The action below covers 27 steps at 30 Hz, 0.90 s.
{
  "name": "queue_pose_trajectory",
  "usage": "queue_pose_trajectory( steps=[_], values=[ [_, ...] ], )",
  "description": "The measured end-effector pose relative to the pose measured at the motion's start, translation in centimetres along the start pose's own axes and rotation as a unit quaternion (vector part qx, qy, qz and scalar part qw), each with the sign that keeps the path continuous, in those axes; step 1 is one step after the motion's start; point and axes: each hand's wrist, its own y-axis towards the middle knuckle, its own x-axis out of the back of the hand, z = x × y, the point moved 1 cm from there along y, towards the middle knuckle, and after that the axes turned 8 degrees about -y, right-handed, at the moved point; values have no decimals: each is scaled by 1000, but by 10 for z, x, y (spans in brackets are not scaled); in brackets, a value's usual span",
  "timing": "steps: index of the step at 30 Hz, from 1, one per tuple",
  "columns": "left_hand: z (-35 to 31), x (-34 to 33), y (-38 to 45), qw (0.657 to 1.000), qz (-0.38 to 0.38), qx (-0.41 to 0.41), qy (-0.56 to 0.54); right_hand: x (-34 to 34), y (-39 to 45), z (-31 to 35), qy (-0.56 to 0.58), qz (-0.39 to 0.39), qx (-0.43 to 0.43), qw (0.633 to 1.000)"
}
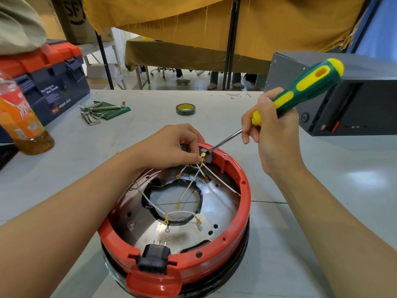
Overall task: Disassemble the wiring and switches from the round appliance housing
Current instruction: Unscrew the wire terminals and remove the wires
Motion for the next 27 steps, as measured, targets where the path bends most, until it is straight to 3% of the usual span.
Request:
queue_pose_trajectory(
  steps=[8,16,21,27],
  values=[
    [-1,0,0,1000,2,-5,4,7,6,-18,73,-55,-117,989],
    [0,0,1,1000,3,-3,-7,5,7,-31,118,-64,-188,973],
    [0,1,0,1000,-1,-9,-10,-22,-6,-32,63,29,-169,983],
    [1,1,1,1000,4,-5,-6,5,5,-20,80,-47,-138,986]
  ],
)
